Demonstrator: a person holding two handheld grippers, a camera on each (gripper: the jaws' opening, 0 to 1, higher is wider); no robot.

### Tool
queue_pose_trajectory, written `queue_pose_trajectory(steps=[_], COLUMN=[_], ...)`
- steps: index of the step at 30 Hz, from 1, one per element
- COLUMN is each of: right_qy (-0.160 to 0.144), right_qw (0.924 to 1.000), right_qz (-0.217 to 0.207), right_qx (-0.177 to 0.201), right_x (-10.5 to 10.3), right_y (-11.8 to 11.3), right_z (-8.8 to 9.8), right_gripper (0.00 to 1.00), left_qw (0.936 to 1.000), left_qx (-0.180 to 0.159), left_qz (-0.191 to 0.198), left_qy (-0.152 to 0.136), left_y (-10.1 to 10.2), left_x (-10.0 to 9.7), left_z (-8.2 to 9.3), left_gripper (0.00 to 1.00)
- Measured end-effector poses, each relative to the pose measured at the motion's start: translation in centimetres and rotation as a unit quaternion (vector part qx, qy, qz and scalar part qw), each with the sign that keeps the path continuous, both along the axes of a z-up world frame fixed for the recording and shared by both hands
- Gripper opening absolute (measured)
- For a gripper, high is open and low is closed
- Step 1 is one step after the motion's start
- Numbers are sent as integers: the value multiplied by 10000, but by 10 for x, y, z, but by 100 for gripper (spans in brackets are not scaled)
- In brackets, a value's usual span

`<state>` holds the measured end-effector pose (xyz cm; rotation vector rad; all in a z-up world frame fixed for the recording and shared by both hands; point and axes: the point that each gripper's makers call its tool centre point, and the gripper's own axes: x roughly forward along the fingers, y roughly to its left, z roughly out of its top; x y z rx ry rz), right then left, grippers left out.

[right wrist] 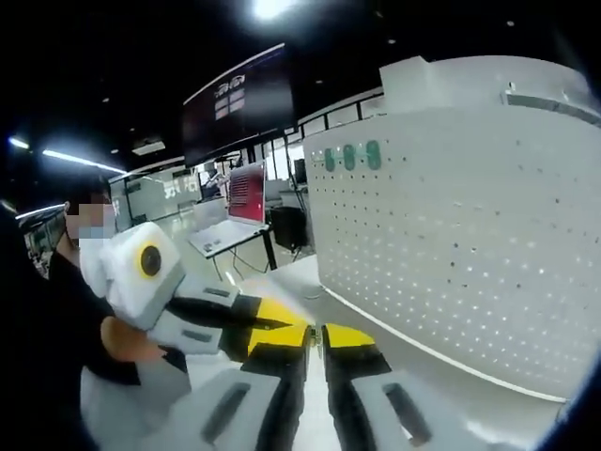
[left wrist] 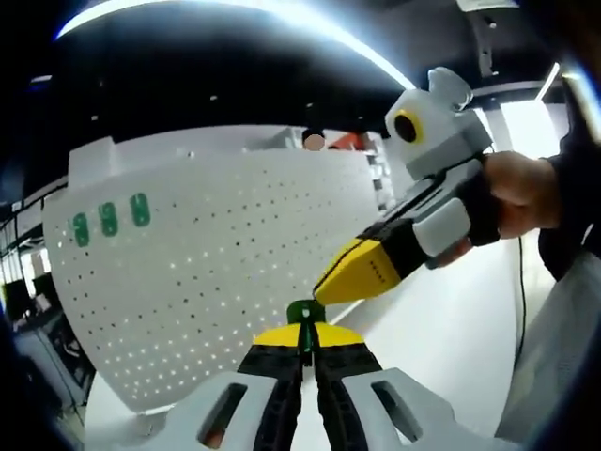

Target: Insert the hook assembly into the mounting plate slot until the hook locks in place.

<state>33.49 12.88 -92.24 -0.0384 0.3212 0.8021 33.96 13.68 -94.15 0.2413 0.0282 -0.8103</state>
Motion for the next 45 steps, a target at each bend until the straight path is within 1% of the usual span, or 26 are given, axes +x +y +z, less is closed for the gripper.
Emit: queue_pose_trajectory(steps=[2, 4, 5, 9, 10, 14, 18, 21, 24, 27, 30, 33, 40, 42, 45], right_qy=[-80, -156, -195, -473, -538, -739, -965, -1032, -1051, -1095, -1191, -1281, -1332, -1325, -1336], right_qw=[10000, 9998, 9997, 9981, 9976, 9958, 9926, 9917, 9916, 9909, 9896, 9883, 9868, 9864, 9860], right_qz=[-24, -69, -96, -256, -274, -262, -377, -419, -507, -600, -709, -736, -852, -891, -952], right_qx=[-44, -56, -84, -293, -351, -477, -633, -648, -557, -496, -375, -391, -359, -392, -299], right_x=[0, 0, 0, 0, 0, -5, -6, -8, -9, -13, -21, -28, -21, -20, -18], right_y=[-3, -6, -7, -15, -16, -19, -25, -27, -31, -34, -34, -33, -41, -46, -51], right_z=[2, 4, 5, 8, 8, 6, 4, 3, 0, -4, -7, -15, -14, -14, -11], right_gripper=[9, 12, 14, 29, 32, 36, 40, 42, 46, 47, 47, 47, 50, 50, 50], left_qw=[10000, 10000, 9999, 9998, 9997, 9993, 9990, 9989, 9988, 9986, 9985, 9982, 9976, 9971, 9957], left_qx=[-26, -46, -58, -114, -143, -217, -262, -264, -266, -275, -268, -285, -229, -295, -406], left_qz=[23, 54, 65, 112, 130, 178, 210, 227, 237, 251, 276, 311, 403, 478, 658], left_qy=[28, 57, 79, 147, 174, 249, 299, 317, 341, 367, 397, 426, 510, 509, 512], left_y=[1, 3, 3, 6, 7, 9, 11, 12, 12, 13, 14, 15, 16, 17, 20], left_x=[1, 1, 2, 3, 4, 5, 6, 7, 8, 8, 9, 10, 9, 9, 13], left_z=[0, -1, -1, -2, -2, -3, -4, -5, -6, -7, -9, -10, -18, -15, -9], left_gripper=[3, 3, 3, 3, 3, 3, 3, 3, 3, 3, 3, 3, 3, 3, 3])
